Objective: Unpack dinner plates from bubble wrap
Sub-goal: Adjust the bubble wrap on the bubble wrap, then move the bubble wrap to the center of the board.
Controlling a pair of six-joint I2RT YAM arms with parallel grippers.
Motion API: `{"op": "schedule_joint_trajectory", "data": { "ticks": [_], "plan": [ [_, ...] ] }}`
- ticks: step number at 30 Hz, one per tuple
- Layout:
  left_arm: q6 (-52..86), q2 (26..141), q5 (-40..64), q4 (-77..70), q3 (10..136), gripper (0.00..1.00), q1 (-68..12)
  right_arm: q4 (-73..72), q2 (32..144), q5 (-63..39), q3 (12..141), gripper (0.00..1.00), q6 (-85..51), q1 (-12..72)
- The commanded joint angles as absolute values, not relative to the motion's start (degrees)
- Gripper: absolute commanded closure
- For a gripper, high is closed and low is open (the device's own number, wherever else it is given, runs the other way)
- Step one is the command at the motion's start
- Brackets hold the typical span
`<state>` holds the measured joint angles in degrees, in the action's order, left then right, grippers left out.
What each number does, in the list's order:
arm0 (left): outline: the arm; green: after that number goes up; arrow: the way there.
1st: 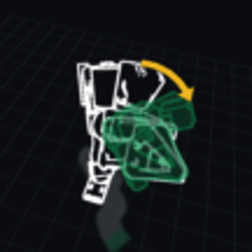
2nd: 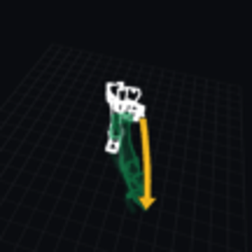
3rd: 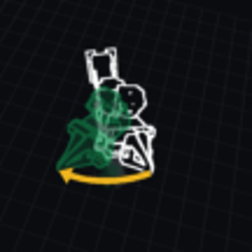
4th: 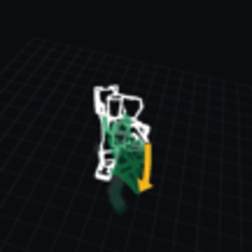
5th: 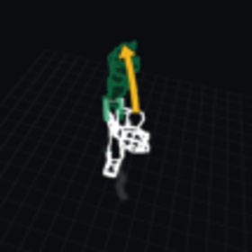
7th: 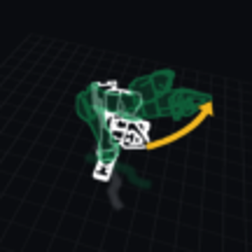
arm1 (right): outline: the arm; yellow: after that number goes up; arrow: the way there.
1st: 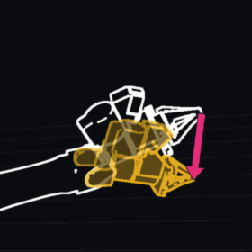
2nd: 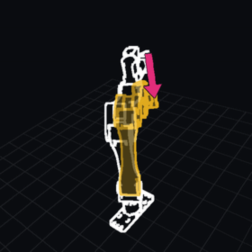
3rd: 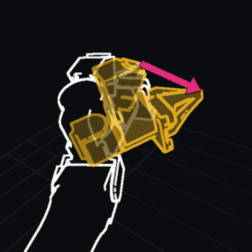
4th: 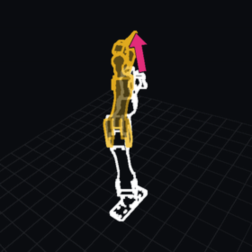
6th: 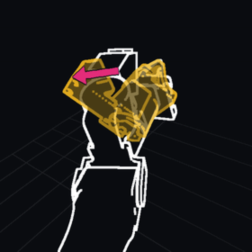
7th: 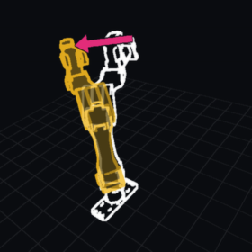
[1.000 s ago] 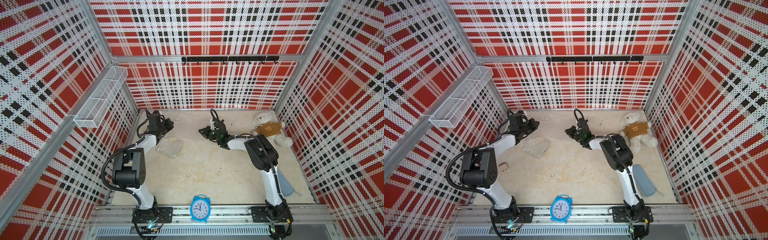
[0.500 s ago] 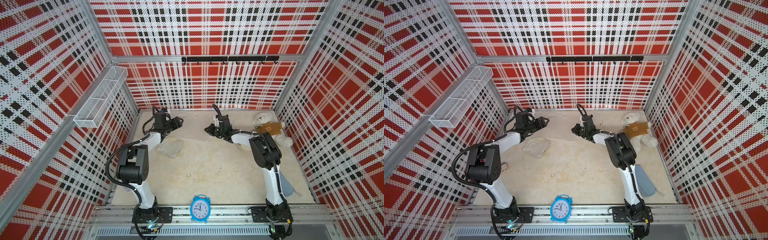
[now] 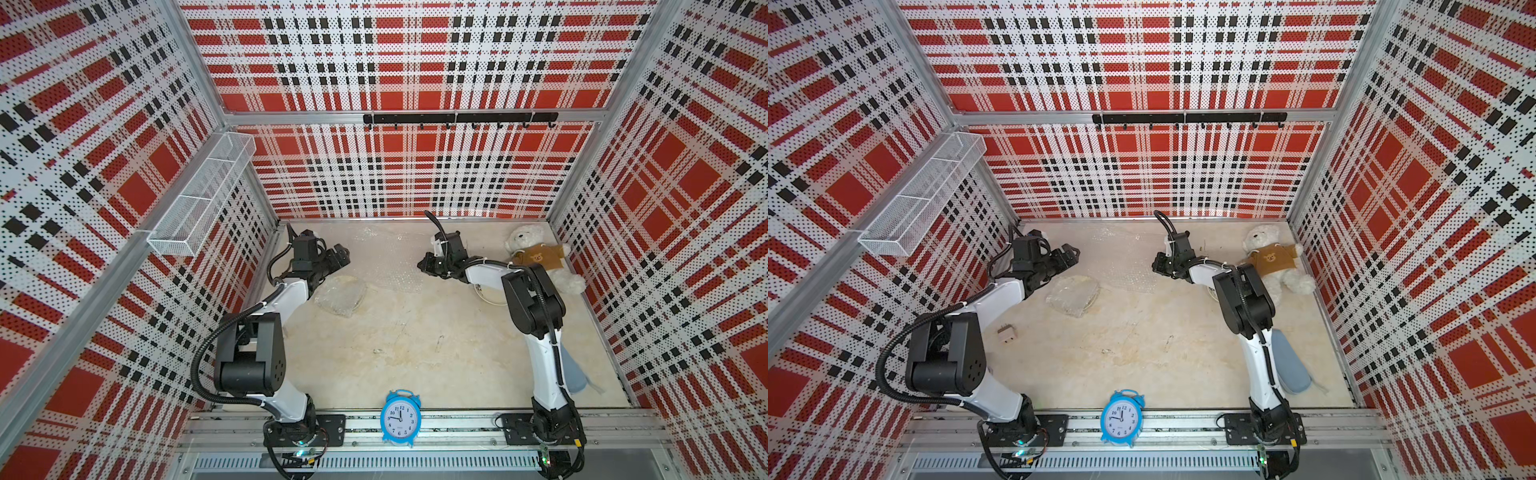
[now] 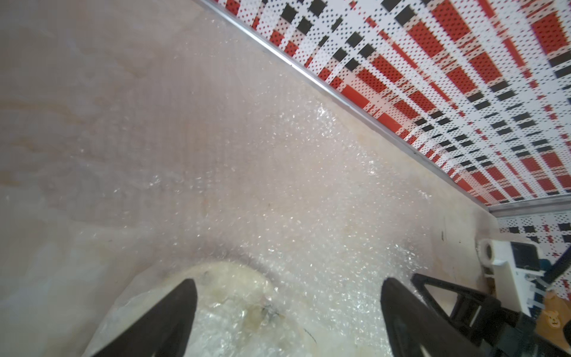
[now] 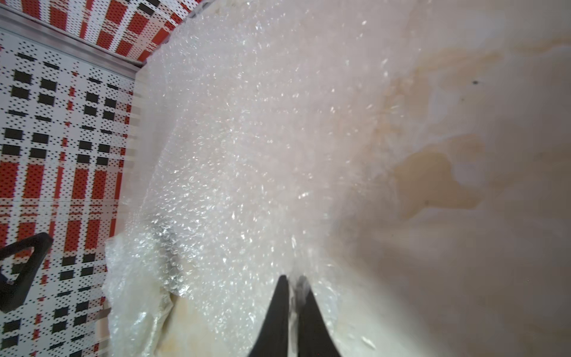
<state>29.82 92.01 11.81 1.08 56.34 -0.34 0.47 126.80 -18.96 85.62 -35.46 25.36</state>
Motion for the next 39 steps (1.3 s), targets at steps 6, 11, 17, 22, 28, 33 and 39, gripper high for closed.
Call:
{"op": "schedule_joint_trajectory", "data": {
  "ticks": [6, 11, 17, 22, 28, 33, 39],
  "plan": [
    [30.5, 90.3, 8.1, 2.5, 54.4, 0.04, 0.8, 2.5, 124.1, -15.2, 83.7, 0.51, -31.0, 25.1],
    [31.3, 86.3, 3.8, 5.6, 53.4, 0.02, 1.5, 5.6, 119.5, -12.2, 82.7, 0.43, -28.5, 25.2],
    [34.6, 80.3, 1.1, 14.9, 52.0, 0.01, 1.9, 10.3, 112.5, -9.5, 79.9, 0.28, -27.9, 25.4],
    [37.9, 77.6, 4.7, 17.5, 47.8, 0.01, 2.6, 12.5, 108.8, -10.3, 77.4, 0.21, -27.8, 28.1],
    [47.0, 78.0, 8.2, 16.2, 43.2, 0.01, 5.0, 13.7, 110.1, -13.7, 79.5, 0.16, -28.5, 34.3],
    [50.0, 78.4, 13.6, 7.0, 38.8, 0.01, 8.2, 10.2, 113.0, -16.9, 80.7, 0.15, -32.5, 38.4],
    [56.3, 78.4, 19.3, -5.0, 30.8, 0.08, 9.4, 7.3, 118.3, -18.6, 84.2, 0.15, -35.3, 42.0]
  ]
}}
